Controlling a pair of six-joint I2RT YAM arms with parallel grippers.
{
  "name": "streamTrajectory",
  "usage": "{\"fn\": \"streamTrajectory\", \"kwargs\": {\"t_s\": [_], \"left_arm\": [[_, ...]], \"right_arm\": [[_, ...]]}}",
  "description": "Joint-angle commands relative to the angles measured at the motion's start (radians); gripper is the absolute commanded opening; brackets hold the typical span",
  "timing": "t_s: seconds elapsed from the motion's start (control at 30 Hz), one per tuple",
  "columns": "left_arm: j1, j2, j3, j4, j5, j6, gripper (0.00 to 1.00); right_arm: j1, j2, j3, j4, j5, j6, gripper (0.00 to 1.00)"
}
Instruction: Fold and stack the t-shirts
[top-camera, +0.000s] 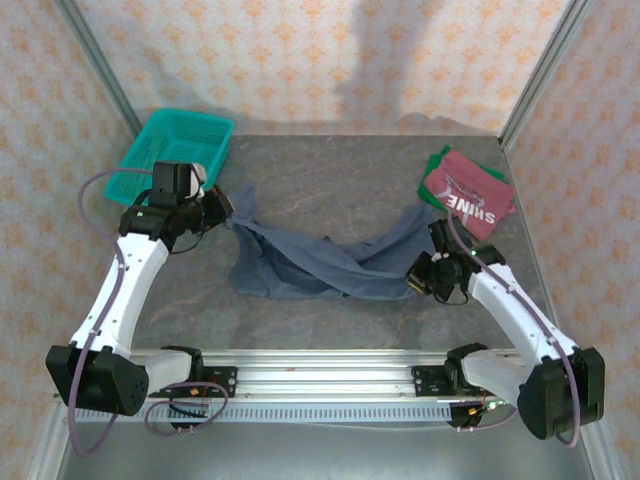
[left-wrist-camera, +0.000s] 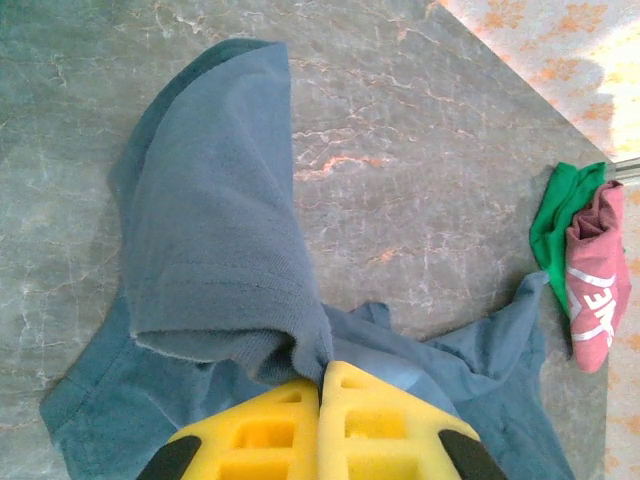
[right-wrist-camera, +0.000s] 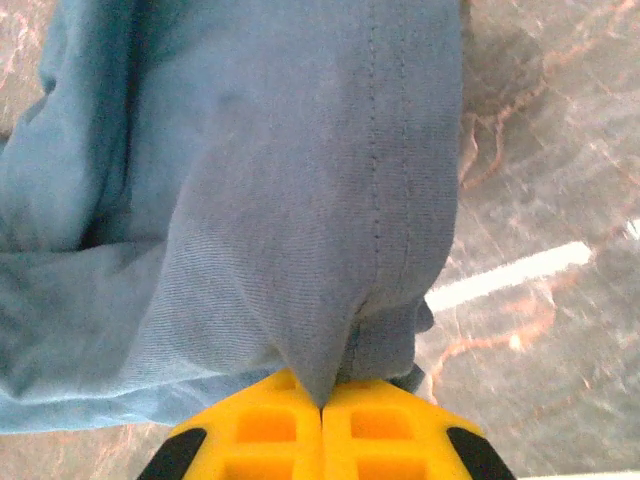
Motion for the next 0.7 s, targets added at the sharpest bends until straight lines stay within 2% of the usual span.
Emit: {"fn": "streamTrajectory", "kwargs": {"t_s": [0.0,0.2,0.3,0.43,0.53,0.67], "left_arm": [[0.000,-0.039,0.052,-0.038,0.018,0.000,0.00],[0.001,-0.078,0.101,-0.068,0.018,0.005,0.00],[0.000,-0.097,0.077,-0.065,0.021,0.007,0.00],[0.000,-0.114,0.011,-0.033,0.014,-0.001,0.00],[-0.002,-0.083,-0.015,0.017,0.000,0.002,0.00],[-0.002,0.031,0.000,0.043,-0.043,0.038,0.00]], "right_arm": [[0.001,-0.041,0.080,-0.182,-0.013,-0.021,0.00],[0.001,-0.046,0.159,-0.251,-0.114,-0.031,0.04],[0.000,-0.053,0.132,-0.276,-0.093,-0.064,0.07],[-0.004,-0.020,0.067,-0.180,-0.097,-0.060,0.04],[-0.011,0.105,0.085,-0.098,-0.114,-0.106,0.05],[-0.039,0.385,0.195,-0.036,-0.128,-0.224,0.15]]}}
